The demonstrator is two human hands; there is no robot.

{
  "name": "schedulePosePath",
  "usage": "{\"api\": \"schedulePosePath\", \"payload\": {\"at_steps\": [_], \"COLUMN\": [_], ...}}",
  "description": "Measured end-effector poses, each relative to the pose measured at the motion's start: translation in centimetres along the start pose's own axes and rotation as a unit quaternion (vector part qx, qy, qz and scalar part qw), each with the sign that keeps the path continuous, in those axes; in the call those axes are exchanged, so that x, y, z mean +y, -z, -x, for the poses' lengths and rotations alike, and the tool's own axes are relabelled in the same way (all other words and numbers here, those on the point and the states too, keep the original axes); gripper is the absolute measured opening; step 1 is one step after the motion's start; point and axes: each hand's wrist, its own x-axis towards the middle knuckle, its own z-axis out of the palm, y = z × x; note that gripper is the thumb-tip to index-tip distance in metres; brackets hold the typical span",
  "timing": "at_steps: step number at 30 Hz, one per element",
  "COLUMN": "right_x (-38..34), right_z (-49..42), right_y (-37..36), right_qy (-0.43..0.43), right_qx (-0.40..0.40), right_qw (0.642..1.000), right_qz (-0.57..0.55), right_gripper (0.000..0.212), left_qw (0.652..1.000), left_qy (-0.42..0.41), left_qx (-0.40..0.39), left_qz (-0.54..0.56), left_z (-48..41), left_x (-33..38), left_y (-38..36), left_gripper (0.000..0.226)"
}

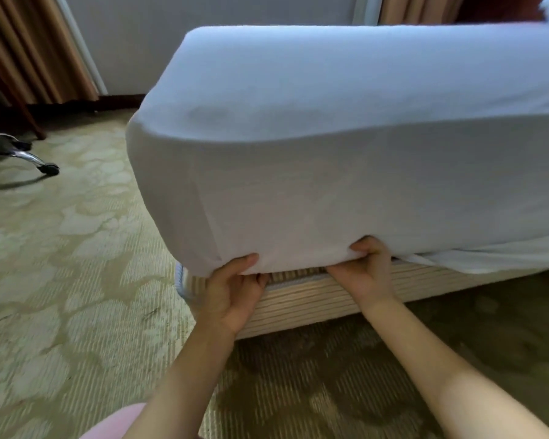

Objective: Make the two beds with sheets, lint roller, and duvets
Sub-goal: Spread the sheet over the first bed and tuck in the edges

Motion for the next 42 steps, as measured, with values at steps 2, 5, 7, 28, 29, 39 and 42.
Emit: {"api": "schedulePosePath", "payload": {"at_steps": [2,5,7,28,29,39,42], "right_x": [-0.3,-1.3,-2.0,-24.7,-26.7,-36.9,-39.7], "right_z": [0.5,1.0,1.8,6.7,5.8,1.9,-0.3], "right_y": [-0.3,-0.9,-1.3,4.7,5.4,9.7,11.7], "right_qy": [-0.026,-0.07,-0.097,0.194,0.208,0.161,0.172], "right_qx": [0.032,0.113,0.175,0.315,0.314,0.41,0.394], "right_qw": [0.999,0.982,0.946,0.926,0.923,0.894,0.896], "right_qz": [0.031,0.135,0.257,0.08,0.085,0.078,0.112], "right_gripper": [0.066,0.054,0.034,0.031,0.036,0.035,0.021], "left_qw": [0.997,0.986,0.98,0.936,0.938,0.973,0.977], "left_qy": [-0.008,0.005,0.042,0.34,0.33,0.138,0.076], "left_qx": [0.077,0.166,0.19,0.047,0.051,0.185,0.199], "left_qz": [0.021,-0.016,-0.046,-0.079,-0.088,-0.013,-0.002], "left_z": [0.9,2.3,2.8,1.5,1.0,-5.6,-6.7], "left_x": [-0.5,-1.1,-1.2,-20.2,-22.1,-39.0,-40.8], "left_y": [-1.0,-1.9,-1.9,-11.5,-12.5,-19.3,-19.7], "left_gripper": [0.058,0.027,0.017,0.033,0.034,0.02,0.024]}}
